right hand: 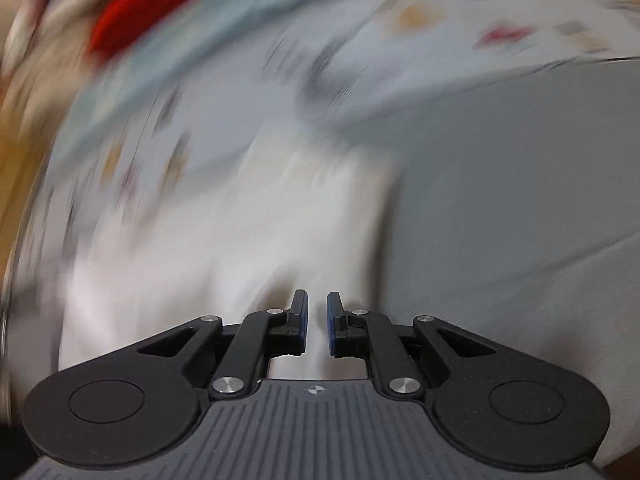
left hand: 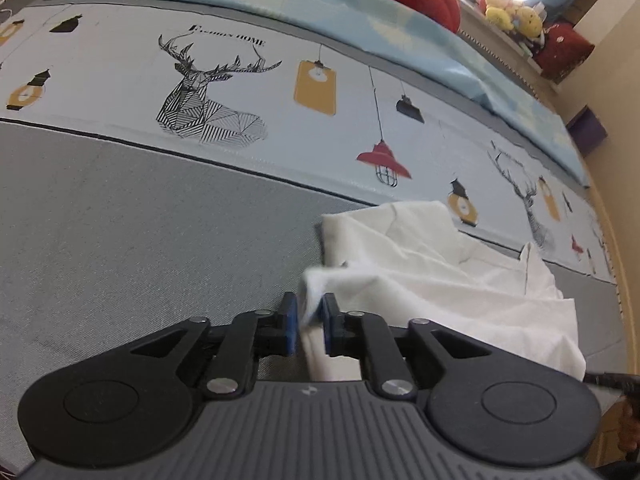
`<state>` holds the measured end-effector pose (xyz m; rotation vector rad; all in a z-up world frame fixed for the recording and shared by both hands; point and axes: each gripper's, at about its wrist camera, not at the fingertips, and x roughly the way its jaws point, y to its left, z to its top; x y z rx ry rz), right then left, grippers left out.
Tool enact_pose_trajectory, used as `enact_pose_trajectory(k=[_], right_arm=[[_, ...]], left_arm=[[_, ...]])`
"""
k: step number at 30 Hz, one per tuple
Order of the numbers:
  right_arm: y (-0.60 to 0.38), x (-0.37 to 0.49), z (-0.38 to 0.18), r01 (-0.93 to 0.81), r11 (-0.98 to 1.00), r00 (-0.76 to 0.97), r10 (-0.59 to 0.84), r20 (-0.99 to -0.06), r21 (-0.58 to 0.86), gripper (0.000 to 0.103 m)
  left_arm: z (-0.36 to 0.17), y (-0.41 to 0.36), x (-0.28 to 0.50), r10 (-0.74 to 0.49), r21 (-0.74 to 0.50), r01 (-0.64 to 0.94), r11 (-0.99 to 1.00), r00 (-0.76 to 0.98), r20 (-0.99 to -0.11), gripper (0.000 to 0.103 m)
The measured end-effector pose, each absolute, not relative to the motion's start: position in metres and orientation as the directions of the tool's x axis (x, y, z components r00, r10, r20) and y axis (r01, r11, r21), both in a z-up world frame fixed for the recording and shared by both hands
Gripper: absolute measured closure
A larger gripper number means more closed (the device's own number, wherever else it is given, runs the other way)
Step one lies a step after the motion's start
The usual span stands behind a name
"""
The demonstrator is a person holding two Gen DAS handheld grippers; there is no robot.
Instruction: Fold small clothes
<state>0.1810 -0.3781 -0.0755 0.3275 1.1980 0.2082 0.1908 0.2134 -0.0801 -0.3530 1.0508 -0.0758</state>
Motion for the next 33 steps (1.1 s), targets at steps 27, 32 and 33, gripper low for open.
enact_pose_trajectory(k=[27,32,33], right_arm=[[-0.446,0.186,-0.037,0.192,0.63,0.82,0.318,-0.476,0.753,0.084],[-0.422,0.202,-0.036,0.182,0.749,0.774,0.291,-0.563,0.637,0.065],[-0.421,0.205,-0.036,0.176,0.776,0.758,0.285,-0.586,0.606,0.063]], left_arm=[[-0.079,0.201,0.215,-0.222,-0.422,-0.226,0.878,0.589,-0.777,0.064],[-0.083,0.206,0.22,-0.212,-0.409,-0.238,0.881,0.575,-0.79,0.064],[-0.084,0.206,0.221,-0.218,-0.411,-0.234,0.881,0.57,-0.792,0.064]])
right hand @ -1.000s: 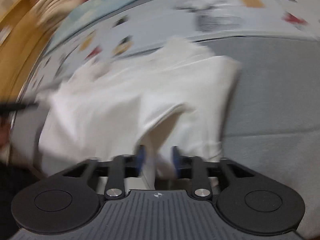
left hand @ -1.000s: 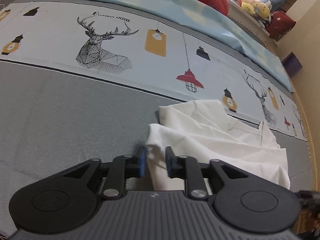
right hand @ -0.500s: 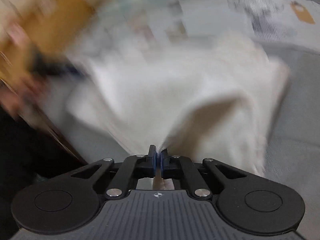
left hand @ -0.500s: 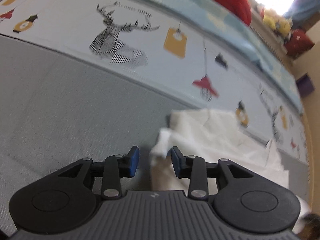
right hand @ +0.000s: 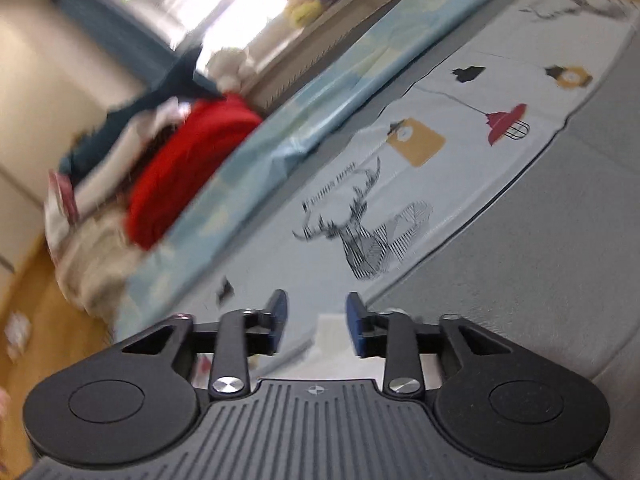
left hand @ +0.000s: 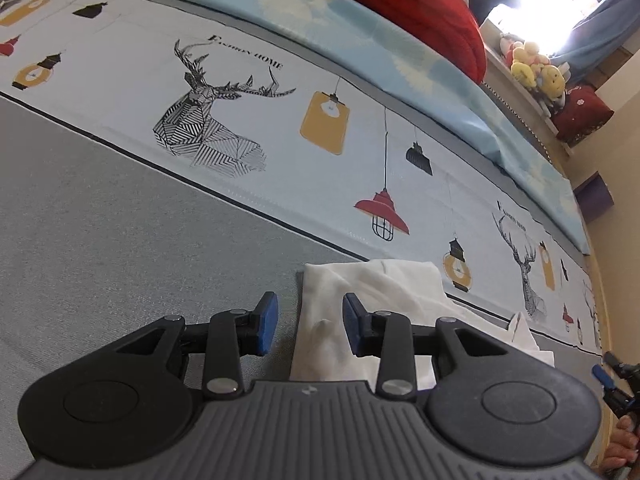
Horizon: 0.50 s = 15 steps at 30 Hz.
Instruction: Fold small clothes
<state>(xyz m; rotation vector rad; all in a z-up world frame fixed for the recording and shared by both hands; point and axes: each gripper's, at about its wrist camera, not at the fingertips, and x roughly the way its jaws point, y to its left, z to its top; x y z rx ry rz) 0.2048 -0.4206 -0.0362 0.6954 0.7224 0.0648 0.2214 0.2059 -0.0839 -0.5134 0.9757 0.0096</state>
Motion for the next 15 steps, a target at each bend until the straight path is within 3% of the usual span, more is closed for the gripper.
enact_pose_trajectory(k=[4,8,13,15], right_arm=[[-0.407,0.216,-0.046,0.147,0.887,0.671,0.235,-0.703,0.437,0.059],[-0.387,0.223,-0.07,0.128,0.928,0.595,0.21,-0.776,0.35,0.059],[-0.364,0.232,-0.08,0.086,0.959,0.567,0.176,-0.805,0.27,0.059],[-0.355,0.234,-0.081,0.079,0.971,0.57,0.141,-0.809,0.225,0.06]], left_arm=[[-0.089,0.197,0.229,-0.249,-0.412,-0.196,0.89,0.548,-0.799,0.063],[-0.096,0.178,0.238,-0.233,-0.361,-0.163,0.918,0.516,-0.825,0.052],[-0.103,0.165,0.243,-0.174,-0.291,-0.164,0.943,0.501,-0.848,0.054],[-0.103,0.161,0.242,-0.148,-0.262,-0.16,0.952,0.51,-0.848,0.062]])
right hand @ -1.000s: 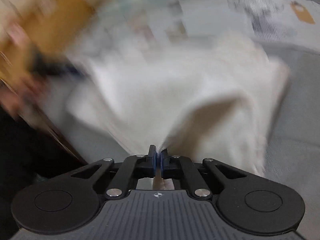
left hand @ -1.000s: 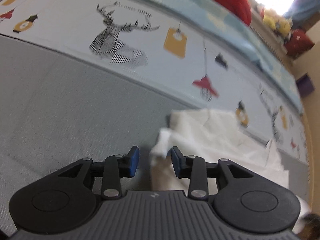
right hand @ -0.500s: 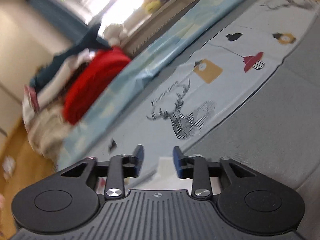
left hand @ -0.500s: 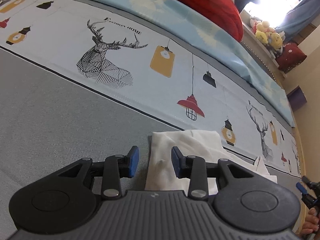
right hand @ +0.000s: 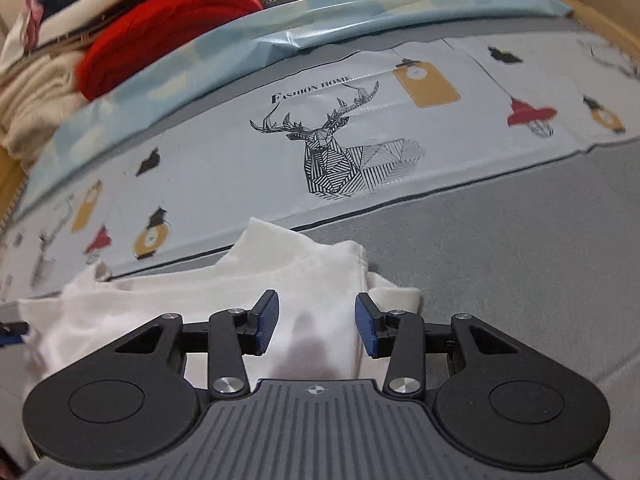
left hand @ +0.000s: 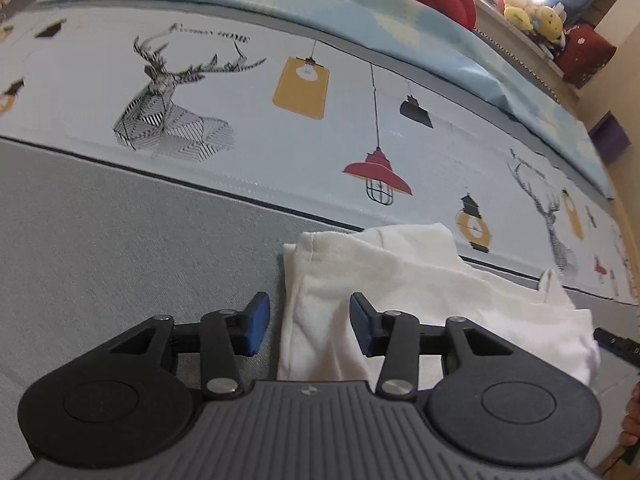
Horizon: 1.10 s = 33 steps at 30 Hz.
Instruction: Fold small clothes
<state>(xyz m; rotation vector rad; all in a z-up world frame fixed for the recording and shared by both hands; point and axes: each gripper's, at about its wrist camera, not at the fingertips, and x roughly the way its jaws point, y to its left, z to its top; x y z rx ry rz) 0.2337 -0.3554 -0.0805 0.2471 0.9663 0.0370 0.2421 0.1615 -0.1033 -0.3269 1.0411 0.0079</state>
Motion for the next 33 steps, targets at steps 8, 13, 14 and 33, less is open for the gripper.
enact_pose_trajectory(k=[8,13,14,33], right_arm=[[-0.339,0.234,-0.051,0.137,0.987,0.773,-0.053,-0.632,0.084,0.103],[-0.355,0.243,-0.052,0.228,0.963,0.753,-0.082,-0.653,0.141,0.102],[-0.356,0.245,-0.057,0.219,0.96,0.731,-0.044,-0.68,0.173,0.101],[-0.337,0.232,-0.049,0.158,0.973,0.837,-0.04,-0.546,0.171,0.103]], left_arm=[[-0.072,0.162,0.23,-0.138,-0.268,-0.093,0.959,0.673,-0.727,0.097],[-0.087,0.157,0.234,-0.13,-0.225,-0.089,0.97,0.594,-0.794,0.091],[-0.09,0.159,0.234,-0.14,-0.237,-0.099,0.966,0.57,-0.809,0.083],[-0.085,0.16,0.244,-0.107,-0.26,-0.137,0.956,0.661,-0.742,0.099]])
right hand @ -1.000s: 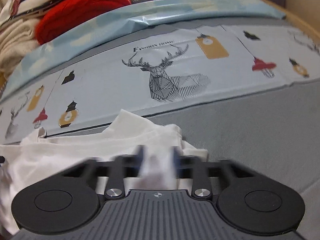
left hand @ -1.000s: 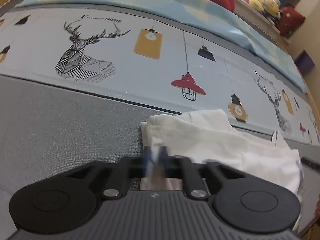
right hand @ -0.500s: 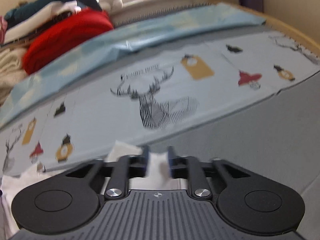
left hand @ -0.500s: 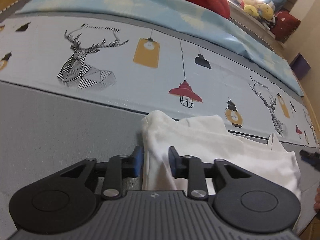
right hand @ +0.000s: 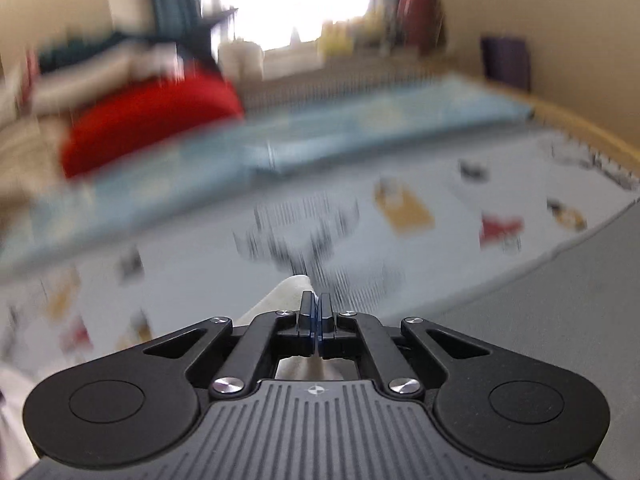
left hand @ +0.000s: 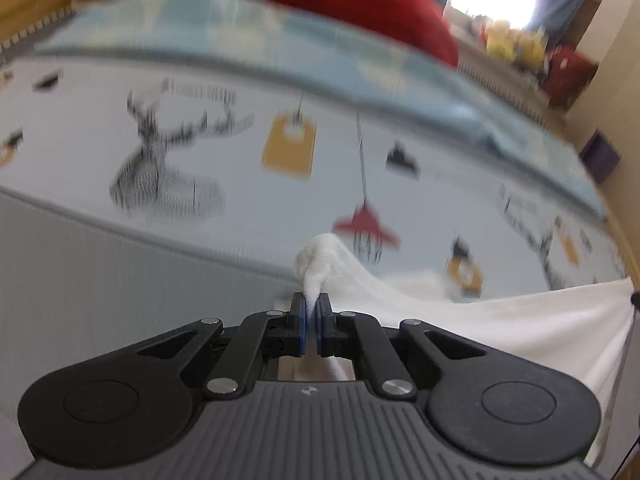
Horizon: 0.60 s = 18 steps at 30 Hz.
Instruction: Fold small clothes
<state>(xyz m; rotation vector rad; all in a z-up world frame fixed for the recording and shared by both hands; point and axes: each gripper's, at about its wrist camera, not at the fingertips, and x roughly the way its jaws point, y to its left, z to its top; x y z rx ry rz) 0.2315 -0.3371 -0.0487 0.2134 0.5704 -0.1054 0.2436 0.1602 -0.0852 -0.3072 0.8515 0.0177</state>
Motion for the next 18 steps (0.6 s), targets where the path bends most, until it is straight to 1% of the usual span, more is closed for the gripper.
enact_pose_trajectory(k=[1,2,3,4,5,6,7,8,10,15,18], right_arm=[[-0.336,0.231,-0.045,0.178,0.972,0.849,-0.074,-0.523,0.152,0.103],[-0.335,0.234,-0.046,0.21,0.97,0.845,-0.117,-0.522,0.123,0.102],[-0.335,0.237,-0.048,0.247,0.964,0.829,-0.159,-0.536,0.098,0.101],[-0.338,0.242,-0.052,0.282,0.955,0.805,-0.183,-0.564,0.093,0.1],[-0.341,0.246,-0.056,0.309,0.946,0.781,-0.193,-0.595,0.099,0.098],[-0.344,0.249,-0.059,0.322,0.94,0.76,-0.187,-0.622,0.111,0.096],[-0.347,0.249,-0.061,0.326,0.938,0.739,-0.172,-0.652,0.122,0.088],[-0.348,0.249,-0.061,0.32,0.939,0.724,-0.155,-0.672,0.128,0.081],[-0.345,0.245,-0.06,0.275,0.952,0.712,-0.108,-0.694,0.135,0.078],[-0.327,0.222,-0.062,0.06,0.993,0.617,0.041,-0.786,0.099,0.076],[-0.314,0.197,-0.076,-0.036,0.999,0.51,0.039,-0.859,0.023,0.075]], left_arm=[[-0.082,0.16,0.244,-0.087,-0.249,-0.147,0.957,0.676,-0.732,0.098],[-0.081,0.16,0.244,-0.065,-0.234,-0.162,0.959,0.675,-0.735,0.096],[-0.081,0.161,0.247,-0.052,-0.226,-0.178,0.958,0.665,-0.745,0.096],[-0.083,0.163,0.248,-0.057,-0.234,-0.193,0.953,0.643,-0.764,0.093],[-0.086,0.166,0.25,-0.091,-0.26,-0.194,0.946,0.611,-0.786,0.082],[-0.088,0.168,0.249,-0.126,-0.285,-0.19,0.939,0.583,-0.803,0.075],[-0.09,0.168,0.249,-0.157,-0.301,-0.181,0.936,0.55,-0.82,0.066],[-0.091,0.166,0.246,-0.164,-0.285,-0.162,0.945,0.521,-0.838,0.065],[-0.089,0.161,0.239,-0.149,-0.228,-0.105,0.968,0.491,-0.859,0.065],[-0.09,0.155,0.213,-0.186,-0.197,0.018,0.98,0.415,-0.891,0.065],[-0.106,0.151,0.195,-0.199,-0.184,0.077,0.98,0.325,-0.925,0.063]])
